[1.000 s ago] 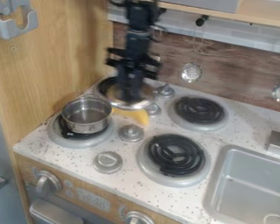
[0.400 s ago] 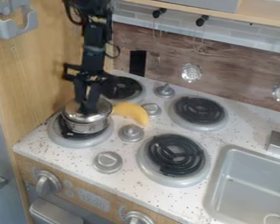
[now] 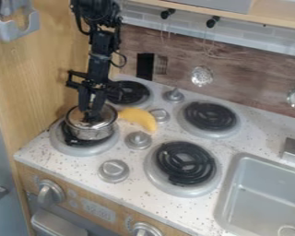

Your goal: Take the lid of the pot and put it on the pot

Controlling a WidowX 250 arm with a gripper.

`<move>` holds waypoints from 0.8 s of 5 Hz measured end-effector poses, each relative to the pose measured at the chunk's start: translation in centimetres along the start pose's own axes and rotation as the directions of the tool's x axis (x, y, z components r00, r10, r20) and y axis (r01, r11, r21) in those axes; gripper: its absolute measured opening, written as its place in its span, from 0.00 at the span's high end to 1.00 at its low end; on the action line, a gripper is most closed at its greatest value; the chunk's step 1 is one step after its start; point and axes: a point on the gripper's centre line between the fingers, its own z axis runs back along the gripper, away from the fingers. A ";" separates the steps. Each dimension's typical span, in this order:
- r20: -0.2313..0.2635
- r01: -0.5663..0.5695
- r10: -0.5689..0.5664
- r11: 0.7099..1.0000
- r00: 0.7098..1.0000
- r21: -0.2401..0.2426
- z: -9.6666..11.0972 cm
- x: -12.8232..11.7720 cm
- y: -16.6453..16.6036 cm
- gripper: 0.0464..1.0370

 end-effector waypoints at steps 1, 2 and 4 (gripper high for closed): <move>0.008 -0.013 0.013 1.000 1.000 -0.006 0.2 0.3 0.1 0.81; 0.005 -0.006 0.006 1.000 1.000 -0.002 0.1 0.2 0.1 0.75; 0.173 0.022 -0.016 0.999 0.985 -0.035 6.0 -0.6 -0.4 0.17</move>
